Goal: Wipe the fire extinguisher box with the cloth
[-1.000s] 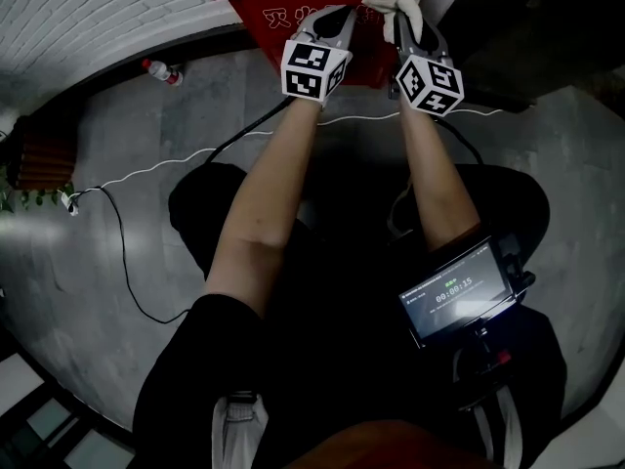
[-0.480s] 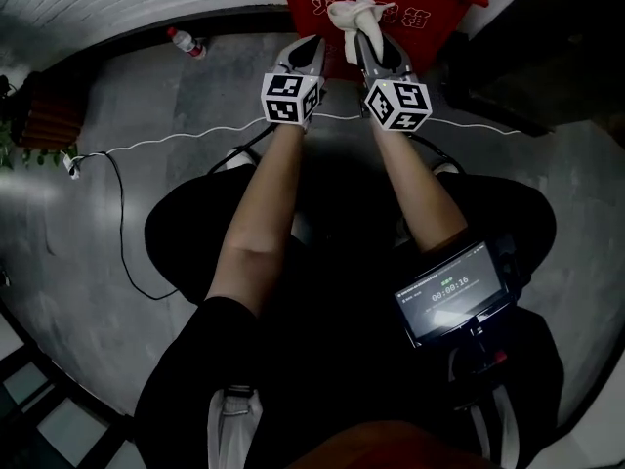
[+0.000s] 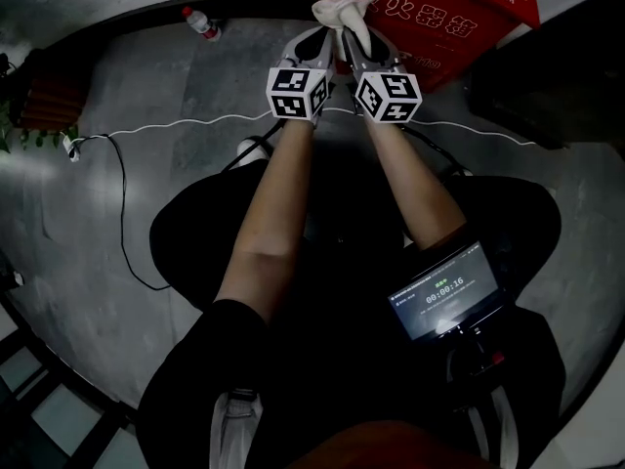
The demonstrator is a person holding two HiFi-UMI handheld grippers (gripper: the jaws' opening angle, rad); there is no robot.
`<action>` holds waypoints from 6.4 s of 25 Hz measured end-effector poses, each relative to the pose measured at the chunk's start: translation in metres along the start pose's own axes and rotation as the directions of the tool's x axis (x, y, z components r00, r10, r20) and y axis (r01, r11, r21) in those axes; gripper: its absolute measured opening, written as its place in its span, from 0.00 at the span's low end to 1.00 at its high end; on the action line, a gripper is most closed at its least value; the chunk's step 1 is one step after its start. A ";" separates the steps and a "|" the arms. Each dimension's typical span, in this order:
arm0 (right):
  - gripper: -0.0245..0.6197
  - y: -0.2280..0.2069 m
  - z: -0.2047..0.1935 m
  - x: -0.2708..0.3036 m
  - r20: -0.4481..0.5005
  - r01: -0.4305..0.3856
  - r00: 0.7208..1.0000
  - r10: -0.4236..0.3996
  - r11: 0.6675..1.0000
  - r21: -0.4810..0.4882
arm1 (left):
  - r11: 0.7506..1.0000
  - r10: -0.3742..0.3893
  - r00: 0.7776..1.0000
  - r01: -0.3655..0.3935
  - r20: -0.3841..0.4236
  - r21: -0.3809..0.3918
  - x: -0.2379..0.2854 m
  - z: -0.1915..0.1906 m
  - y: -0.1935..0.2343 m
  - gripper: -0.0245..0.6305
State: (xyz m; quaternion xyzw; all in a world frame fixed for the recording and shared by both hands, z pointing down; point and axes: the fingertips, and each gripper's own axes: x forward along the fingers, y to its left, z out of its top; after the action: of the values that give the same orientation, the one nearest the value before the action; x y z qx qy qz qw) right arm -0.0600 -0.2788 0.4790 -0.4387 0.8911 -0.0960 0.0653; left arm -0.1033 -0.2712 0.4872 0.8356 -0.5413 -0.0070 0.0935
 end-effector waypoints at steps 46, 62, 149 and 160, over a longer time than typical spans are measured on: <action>0.20 -0.220 0.011 -0.157 0.009 0.527 0.850 -0.527 0.850 0.017 | 0.964 -0.264 0.960 0.265 -0.091 0.005 0.075 -0.049 -0.155 0.04; 0.20 -0.059 -0.085 -0.051 -0.168 0.062 0.984 -0.058 0.998 0.016 | 0.998 -0.005 0.988 -0.003 -0.152 -0.055 0.011 -0.095 -0.016 0.04; 0.21 -0.157 -0.253 -0.036 -0.440 0.348 0.850 -0.289 0.936 0.056 | 0.989 -0.112 0.877 0.051 -0.468 -0.141 0.093 -0.258 -0.009 0.04; 0.21 -0.218 -0.242 -0.091 -0.469 0.477 0.783 -0.408 0.878 0.031 | 0.971 -0.236 0.828 0.181 -0.508 -0.156 0.124 -0.272 -0.090 0.04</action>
State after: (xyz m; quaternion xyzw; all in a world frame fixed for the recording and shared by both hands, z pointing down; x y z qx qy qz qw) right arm 0.1146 -0.3094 0.7671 -0.5955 0.7436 -0.2730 -0.1340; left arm 0.0600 -0.3078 0.7505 0.8541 -0.3998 0.1831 0.2779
